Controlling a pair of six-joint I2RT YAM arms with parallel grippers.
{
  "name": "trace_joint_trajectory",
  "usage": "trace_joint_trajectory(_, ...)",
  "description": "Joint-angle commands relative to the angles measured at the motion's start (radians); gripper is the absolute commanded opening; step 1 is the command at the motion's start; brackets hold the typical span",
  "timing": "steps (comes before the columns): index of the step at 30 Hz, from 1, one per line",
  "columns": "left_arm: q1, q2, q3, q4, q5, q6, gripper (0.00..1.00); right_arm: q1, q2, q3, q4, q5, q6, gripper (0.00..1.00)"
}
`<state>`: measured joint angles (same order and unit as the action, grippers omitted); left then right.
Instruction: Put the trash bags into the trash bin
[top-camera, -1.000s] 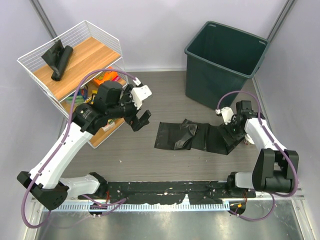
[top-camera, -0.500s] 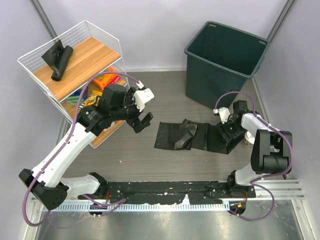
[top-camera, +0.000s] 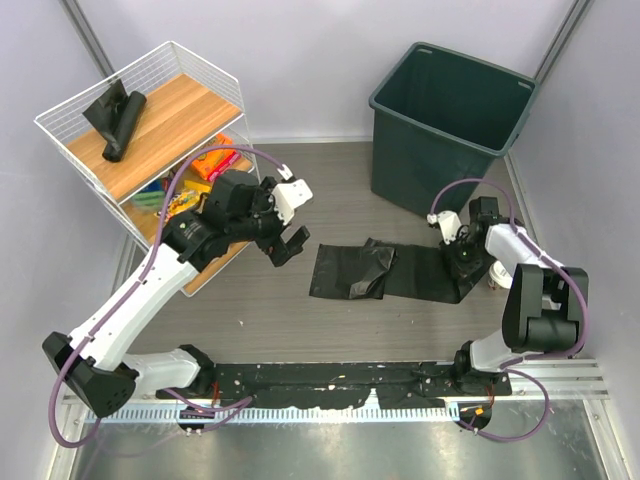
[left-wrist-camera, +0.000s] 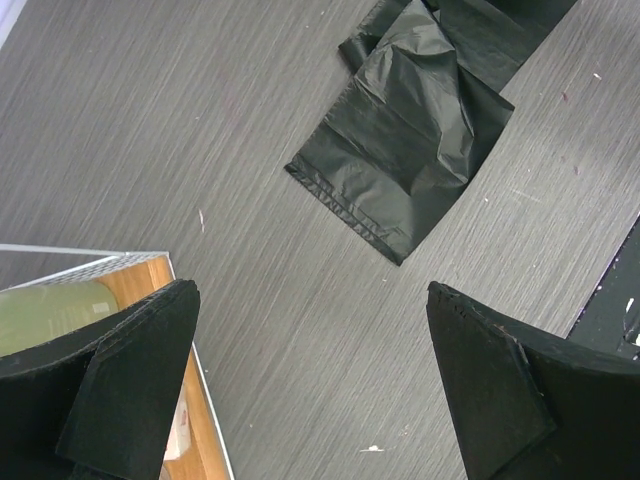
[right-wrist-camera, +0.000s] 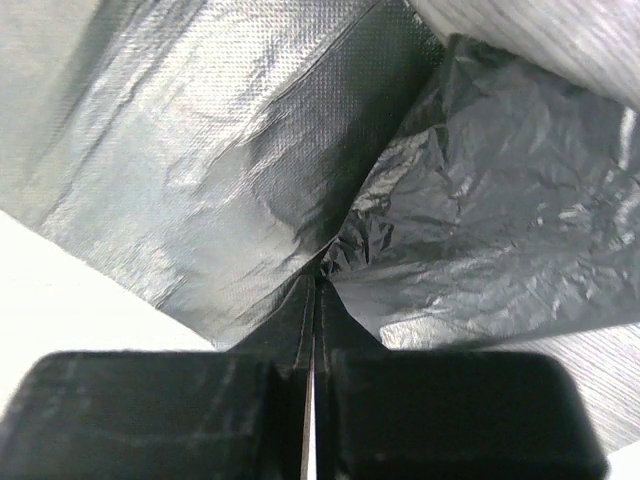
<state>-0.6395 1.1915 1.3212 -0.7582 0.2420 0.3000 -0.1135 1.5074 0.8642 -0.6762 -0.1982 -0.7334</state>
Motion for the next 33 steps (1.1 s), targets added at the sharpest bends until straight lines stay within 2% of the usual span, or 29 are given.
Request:
trace_joint_trajectory(1, -0.011, 0.002, -0.01, 0.063, -0.004, 0.013, 1.0, -0.003, -0.102, 0.073, -0.071, -0.073, -0.006, 0.02)
trace_joint_trajectory(4, -0.012, 0.0, -0.022, 0.086, -0.003, 0.007, 1.0, -0.003, -0.137, 0.12, -0.138, -0.133, -0.001, 0.01)
trace_joint_trajectory(12, -0.014, 0.04, -0.027, 0.172, 0.104, -0.024, 1.0, 0.001, -0.205, 0.317, -0.386, -0.476, -0.041, 0.01)
trace_joint_trajectory(16, -0.022, 0.094, 0.01, 0.229, 0.129, -0.041, 1.0, 0.035, -0.199, 0.429, -0.523, -0.601, -0.078, 0.01)
trace_joint_trajectory(25, -0.063, 0.275, 0.174, 0.283, 0.171, -0.05, 1.0, 0.245, -0.17, 0.568, -0.583, -0.699, -0.027, 0.01)
trace_joint_trajectory(33, -0.092, 0.324, 0.194, 0.283, 0.241, 0.05, 1.0, 0.267, -0.131, 0.65, -0.675, -0.738, -0.078, 0.01)
